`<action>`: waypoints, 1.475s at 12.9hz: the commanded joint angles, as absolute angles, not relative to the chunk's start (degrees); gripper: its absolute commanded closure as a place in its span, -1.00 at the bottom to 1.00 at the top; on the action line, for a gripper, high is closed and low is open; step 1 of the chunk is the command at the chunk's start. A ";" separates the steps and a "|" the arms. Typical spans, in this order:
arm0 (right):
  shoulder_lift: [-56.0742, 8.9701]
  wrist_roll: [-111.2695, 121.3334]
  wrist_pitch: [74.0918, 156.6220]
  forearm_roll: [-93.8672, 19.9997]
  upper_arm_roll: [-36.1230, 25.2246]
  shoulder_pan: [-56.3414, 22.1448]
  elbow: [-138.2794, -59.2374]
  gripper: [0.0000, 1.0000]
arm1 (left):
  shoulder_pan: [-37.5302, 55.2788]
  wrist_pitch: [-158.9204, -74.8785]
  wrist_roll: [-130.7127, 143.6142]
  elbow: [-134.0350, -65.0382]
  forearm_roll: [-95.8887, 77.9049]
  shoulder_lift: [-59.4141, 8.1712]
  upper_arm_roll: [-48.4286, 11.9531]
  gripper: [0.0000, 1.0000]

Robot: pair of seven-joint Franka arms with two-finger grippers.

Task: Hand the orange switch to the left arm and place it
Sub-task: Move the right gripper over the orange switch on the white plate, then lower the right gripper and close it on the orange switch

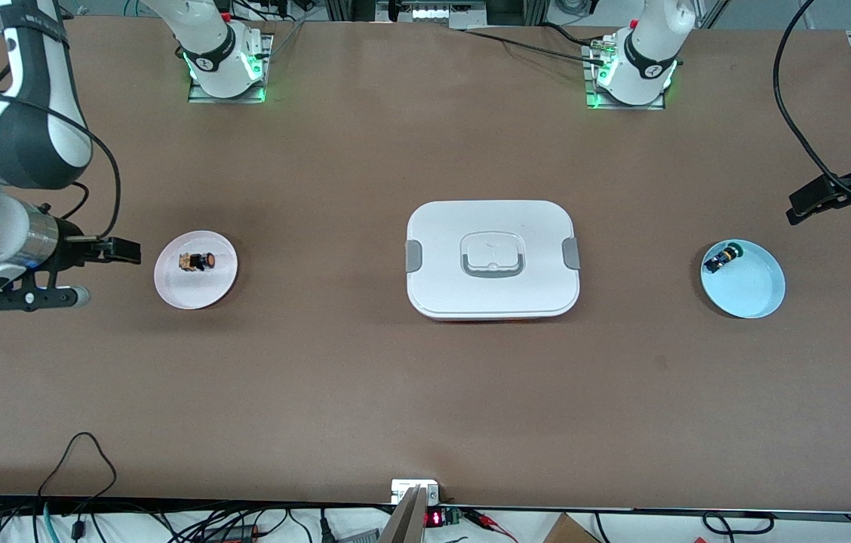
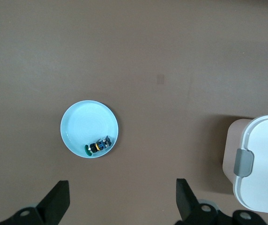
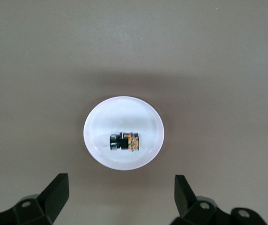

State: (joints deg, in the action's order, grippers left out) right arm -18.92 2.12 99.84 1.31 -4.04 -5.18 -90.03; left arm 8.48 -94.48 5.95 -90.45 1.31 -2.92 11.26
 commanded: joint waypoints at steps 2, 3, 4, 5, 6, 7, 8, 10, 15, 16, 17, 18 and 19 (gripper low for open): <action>-18.19 2.72 108.09 2.46 -4.04 -5.10 -97.19 -1.00 | 8.17 -93.60 5.89 -88.33 2.55 -3.96 11.25 -1.00; -18.19 2.72 108.80 2.46 -4.04 -5.01 -98.34 -1.00 | 8.17 -93.52 5.98 -88.33 2.64 -3.87 11.25 -1.00; -18.11 2.72 109.77 2.46 -4.04 -5.27 -99.65 -1.00 | 8.17 -93.52 5.98 -88.33 2.64 -3.95 11.25 -1.00; -18.02 2.72 112.12 2.46 -4.04 -5.27 -102.02 -1.00 | 8.17 -93.60 5.98 -88.33 2.55 -3.87 11.25 -1.00; -18.02 2.64 114.15 2.29 -3.96 -5.10 -104.30 -1.00 | 7.91 -93.52 5.98 -88.07 2.46 -3.87 11.51 -1.00; -18.02 2.72 117.22 2.11 -3.96 -4.75 -107.55 -1.00 | 6.95 -93.52 5.89 -86.76 2.37 -3.87 11.69 -1.00; -18.02 2.90 120.29 2.11 -3.96 -4.57 -110.28 -1.00 | 6.16 -93.52 5.89 -86.05 1.85 -3.87 11.69 -1.00; -18.02 3.16 127.23 2.11 -3.96 -4.57 -115.55 -1.00 | 5.63 -93.60 5.89 -85.69 1.76 -3.87 11.69 -1.00; -18.45 3.08 132.62 1.93 -3.87 -4.75 -120.23 -1.00 | 5.63 -93.69 5.89 -85.69 1.76 -4.39 11.60 -1.00; -18.72 2.99 133.67 1.93 -3.95 -4.83 -121.10 -1.00 | 5.63 -93.69 5.89 -85.61 1.67 -4.39 11.60 -1.00; -18.81 2.90 135.07 1.93 -3.87 -4.83 -122.07 -1.00 | 5.54 -93.78 5.89 -85.61 1.67 -4.48 11.60 -1.00; -18.81 2.90 136.22 1.85 -3.95 -4.83 -123.12 -1.00 | 5.62 -93.78 5.89 -85.61 1.67 -4.57 11.60 -1.00; -18.90 2.90 136.58 1.85 -3.87 -4.92 -123.57 -1.00 | 5.62 -93.87 5.80 -85.69 1.67 -4.66 11.60 -1.00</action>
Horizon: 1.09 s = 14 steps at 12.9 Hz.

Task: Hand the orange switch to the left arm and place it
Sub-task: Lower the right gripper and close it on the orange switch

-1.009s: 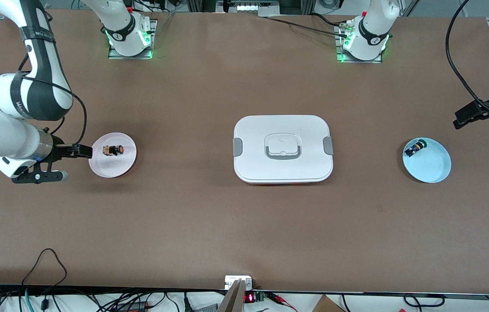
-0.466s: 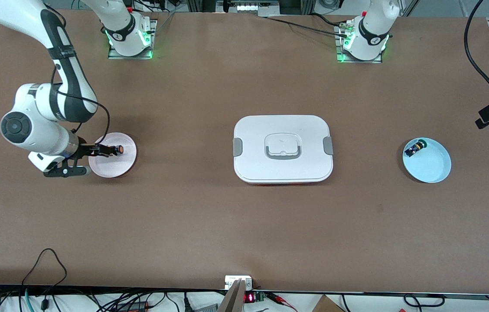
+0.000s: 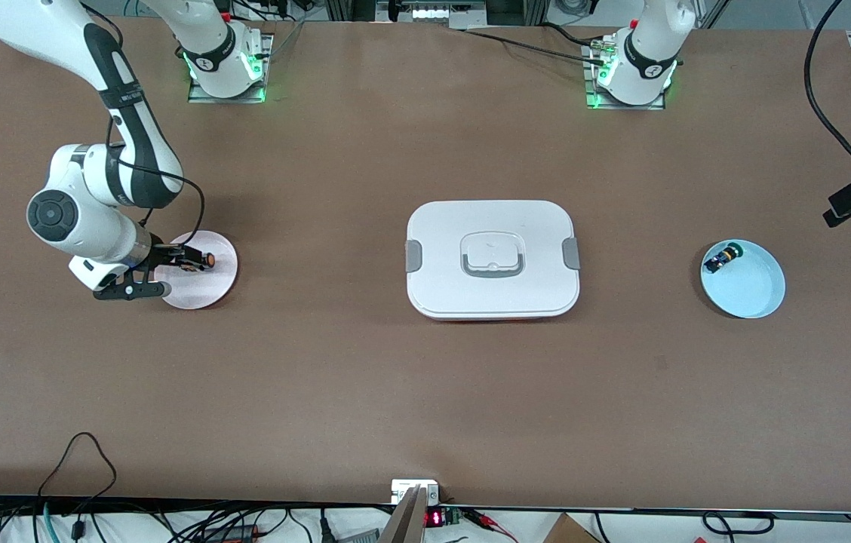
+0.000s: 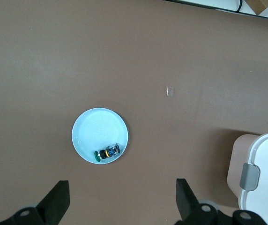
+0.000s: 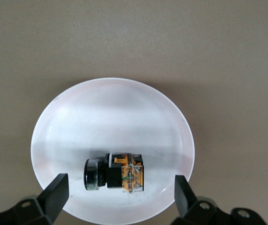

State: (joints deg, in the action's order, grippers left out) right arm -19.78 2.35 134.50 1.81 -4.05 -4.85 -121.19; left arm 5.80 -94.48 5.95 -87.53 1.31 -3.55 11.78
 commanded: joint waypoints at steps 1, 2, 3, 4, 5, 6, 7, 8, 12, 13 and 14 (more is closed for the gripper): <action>-19.51 2.90 136.67 1.85 -3.87 -4.92 -123.84 -1.00 | 5.62 -93.87 5.89 -85.61 1.67 -4.66 11.60 -1.00; -20.03 2.90 136.76 1.67 -3.87 -4.92 -123.84 -1.00 | 5.71 -93.87 5.89 -85.69 1.67 -4.66 11.60 -1.00; -20.56 2.90 136.76 1.67 -3.87 -5.01 -123.84 -1.00 | 5.63 -93.87 5.89 -85.61 1.67 -4.66 11.60 -1.00; -20.83 2.90 136.76 1.67 -3.87 -5.01 -123.84 -1.00 | 5.63 -93.87 5.89 -85.61 1.58 -4.66 11.60 -1.00; -21.18 2.99 136.76 1.67 -3.87 -5.18 -124.01 -1.00 | 5.63 -93.87 5.89 -85.69 1.67 -4.66 11.60 -1.00; -21.53 3.08 136.76 1.67 -3.87 -5.45 -123.93 -1.00 | 5.63 -93.87 5.89 -85.61 1.67 -4.66 11.60 -1.00; -21.88 3.08 136.84 1.76 -3.87 -5.54 -123.93 -1.00 | 5.63 -93.87 5.89 -85.61 1.67 -4.66 11.60 -1.00; -22.23 3.08 136.85 1.76 -3.87 -5.54 -123.93 -1.00 | 5.63 -93.87 5.89 -85.61 1.67 -4.66 11.60 -1.00; -23.20 4.57 137.63 1.67 -3.87 -5.45 -123.84 -1.00 | 5.63 -93.87 5.89 -85.69 1.67 -4.66 11.60 -1.00; -23.99 4.57 137.90 1.67 -3.87 -5.45 -123.92 -1.00 | 5.63 -93.87 5.89 -85.69 1.67 -4.66 11.60 -1.00; -24.69 5.18 138.60 1.67 -3.87 -5.45 -123.84 -1.00 | 5.63 -93.87 5.89 -85.69 1.67 -4.66 11.60 -1.00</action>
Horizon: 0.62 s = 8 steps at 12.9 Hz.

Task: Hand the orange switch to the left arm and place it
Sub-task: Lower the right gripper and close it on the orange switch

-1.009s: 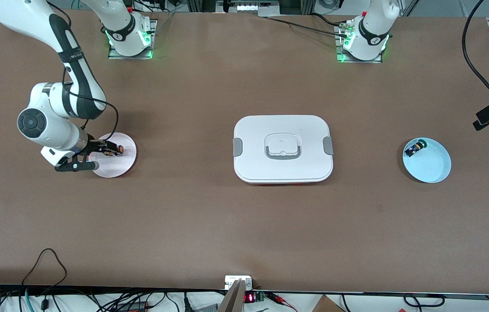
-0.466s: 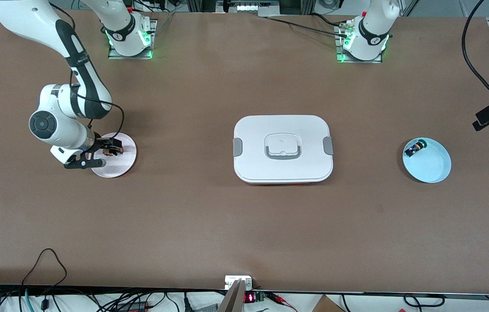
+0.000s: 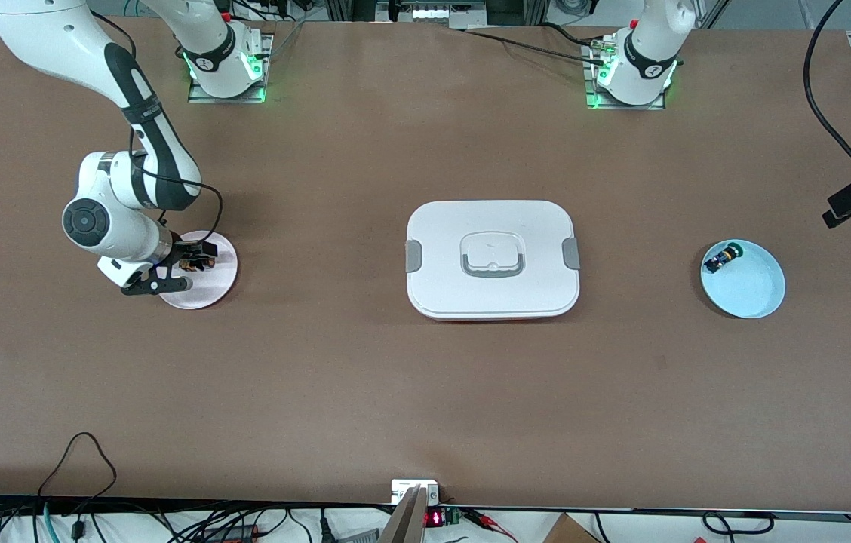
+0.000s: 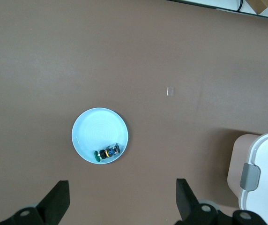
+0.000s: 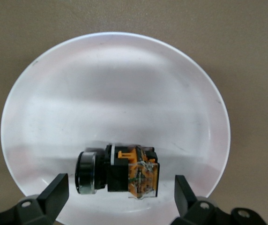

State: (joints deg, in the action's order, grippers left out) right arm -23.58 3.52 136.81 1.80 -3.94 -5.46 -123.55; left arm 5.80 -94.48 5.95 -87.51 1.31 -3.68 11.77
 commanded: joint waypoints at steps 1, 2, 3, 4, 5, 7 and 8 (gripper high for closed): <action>-24.70 5.36 138.69 1.67 -3.78 -5.45 -123.84 -1.00 | 5.63 -93.87 5.89 -85.61 1.67 -4.66 11.60 -1.00; -24.70 5.45 138.69 1.67 -3.78 -5.45 -123.84 -1.00 | 5.63 -93.87 5.89 -85.61 1.67 -4.66 11.69 -1.00; -24.70 5.45 138.69 1.50 -3.78 -5.45 -123.84 -1.00 | 5.63 -93.87 5.80 -85.61 1.76 -4.66 11.69 -1.00; -24.70 5.45 138.69 1.49 -3.78 -5.36 -123.84 -1.00 | 5.63 -93.87 5.80 -85.61 1.76 -4.66 11.69 -1.00; -24.78 5.54 138.78 1.49 -3.69 -5.45 -123.84 -1.00 | 5.54 -93.87 5.80 -85.61 1.76 -4.66 11.69 -1.00; -24.87 5.54 138.78 1.49 -3.60 -5.54 -123.84 -1.00 | 5.45 -93.95 5.80 -85.61 1.76 -4.66 11.69 -1.00; -25.13 5.54 138.87 1.49 -3.60 -5.54 -123.66 -0.99 | 5.45 -94.22 5.80 -85.61 1.76 -4.75 11.69 -1.00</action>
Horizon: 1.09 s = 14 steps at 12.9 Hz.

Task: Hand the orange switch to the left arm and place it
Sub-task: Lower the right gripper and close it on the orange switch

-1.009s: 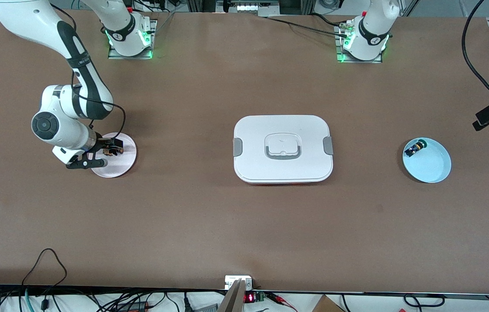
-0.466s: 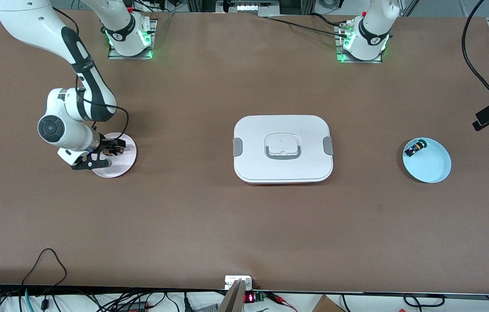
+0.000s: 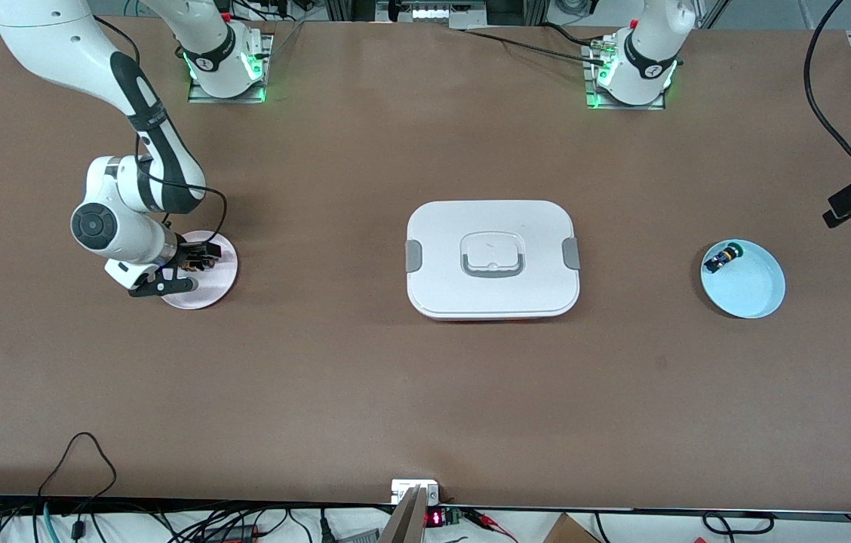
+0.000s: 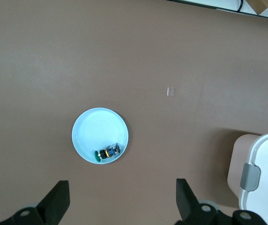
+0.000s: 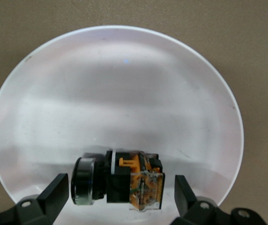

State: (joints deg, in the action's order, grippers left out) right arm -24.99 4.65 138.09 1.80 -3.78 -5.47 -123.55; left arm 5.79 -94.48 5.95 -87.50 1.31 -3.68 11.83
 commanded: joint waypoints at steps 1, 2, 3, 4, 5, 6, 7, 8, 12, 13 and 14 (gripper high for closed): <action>-25.48 5.54 138.87 1.49 -3.60 -5.71 -123.49 -0.93 | 5.36 -94.65 5.89 -85.61 1.76 -5.01 11.69 -1.00; -25.58 5.54 139.13 1.49 -3.60 -5.89 -123.49 -0.91 | 5.45 -94.66 5.89 -85.61 1.76 -5.10 11.60 -1.00; -25.84 5.54 139.48 1.49 -3.60 -5.89 -123.49 -0.88 | 5.45 -94.66 5.89 -85.61 1.76 -5.18 11.60 -1.00; -26.01 5.54 139.57 1.49 -3.60 -5.89 -123.49 -0.88 | 5.45 -94.66 5.89 -85.61 1.76 -5.19 11.60 -1.00; -26.02 5.54 139.66 1.58 -3.60 -5.89 -123.40 -0.87 | 5.45 -94.66 5.89 -85.61 1.76 -5.19 11.69 -1.00; -26.10 5.54 139.66 1.50 -3.60 -5.89 -123.40 -0.82 | 5.45 -94.66 5.89 -85.61 1.67 -5.19 11.69 -1.00; -26.02 5.36 139.57 1.49 -3.60 -5.89 -123.40 -0.62 | 5.45 -94.66 5.89 -85.61 1.76 -5.19 11.60 -1.00; -26.02 5.54 139.48 1.49 -3.60 -5.89 -123.14 -0.48 | 5.45 -94.66 5.89 -85.61 1.67 -5.19 11.60 -1.00; -25.14 5.63 139.04 1.49 -1.93 -5.89 -122.96 0.24 | 5.45 -94.66 5.89 -85.61 1.67 -5.19 11.60 -1.00; -24.61 5.63 138.96 1.49 -1.76 -5.98 -122.78 0.24 | 5.45 -94.66 5.89 -85.61 1.67 -5.19 11.60 -1.00; -24.09 5.71 138.35 1.49 -1.67 -5.89 -122.44 0.24 | 5.45 -94.66 5.89 -85.61 1.67 -5.19 11.60 -1.00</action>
